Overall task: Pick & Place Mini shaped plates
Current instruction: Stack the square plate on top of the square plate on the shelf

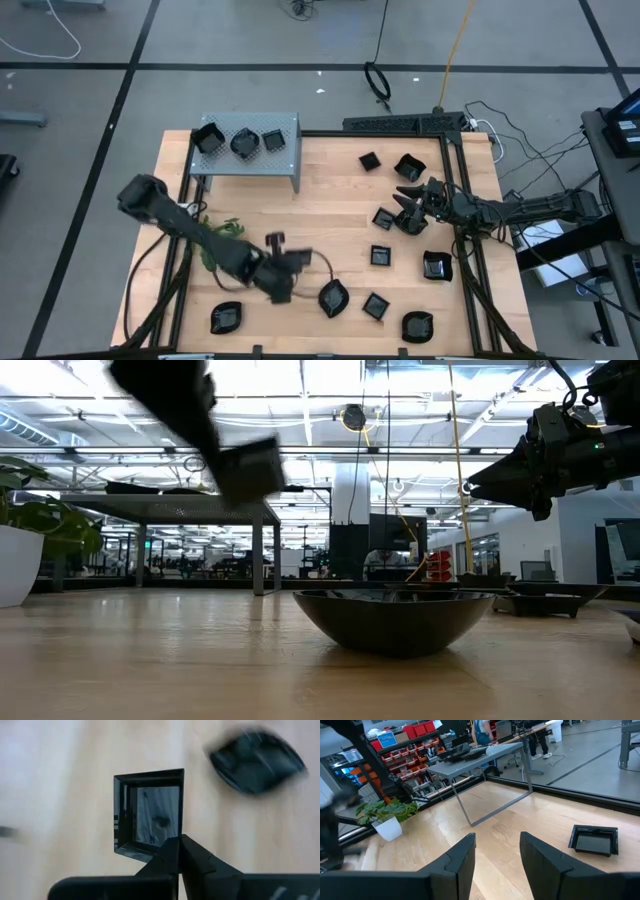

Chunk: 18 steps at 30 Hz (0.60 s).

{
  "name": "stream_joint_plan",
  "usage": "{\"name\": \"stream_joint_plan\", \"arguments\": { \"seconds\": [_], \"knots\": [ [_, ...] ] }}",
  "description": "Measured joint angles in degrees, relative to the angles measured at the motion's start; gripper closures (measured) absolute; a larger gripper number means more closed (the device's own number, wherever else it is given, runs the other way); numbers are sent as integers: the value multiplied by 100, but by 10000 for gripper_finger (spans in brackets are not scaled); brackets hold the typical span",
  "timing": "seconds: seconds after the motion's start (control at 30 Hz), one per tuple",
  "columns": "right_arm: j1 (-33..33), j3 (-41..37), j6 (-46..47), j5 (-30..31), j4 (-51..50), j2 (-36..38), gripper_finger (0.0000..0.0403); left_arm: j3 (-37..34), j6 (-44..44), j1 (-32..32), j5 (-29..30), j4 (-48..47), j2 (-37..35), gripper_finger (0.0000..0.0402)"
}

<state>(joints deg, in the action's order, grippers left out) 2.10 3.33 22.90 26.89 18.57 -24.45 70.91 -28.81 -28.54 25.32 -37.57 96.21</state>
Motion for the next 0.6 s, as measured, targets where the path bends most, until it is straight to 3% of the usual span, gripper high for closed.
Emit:
{"name": "stream_joint_plan", "arguments": {
  "seconds": [0.37, 0.6],
  "knots": [
    [-1, 0, 0, 0, 0, 2, 261, 4, 1737, 1635, 1979, -12, -1707, 396],
    [0, -1, 0, 0, 0, 2, 261, 4, 2499, 2868, 1889, -167, -1830, 391]
  ]
}}
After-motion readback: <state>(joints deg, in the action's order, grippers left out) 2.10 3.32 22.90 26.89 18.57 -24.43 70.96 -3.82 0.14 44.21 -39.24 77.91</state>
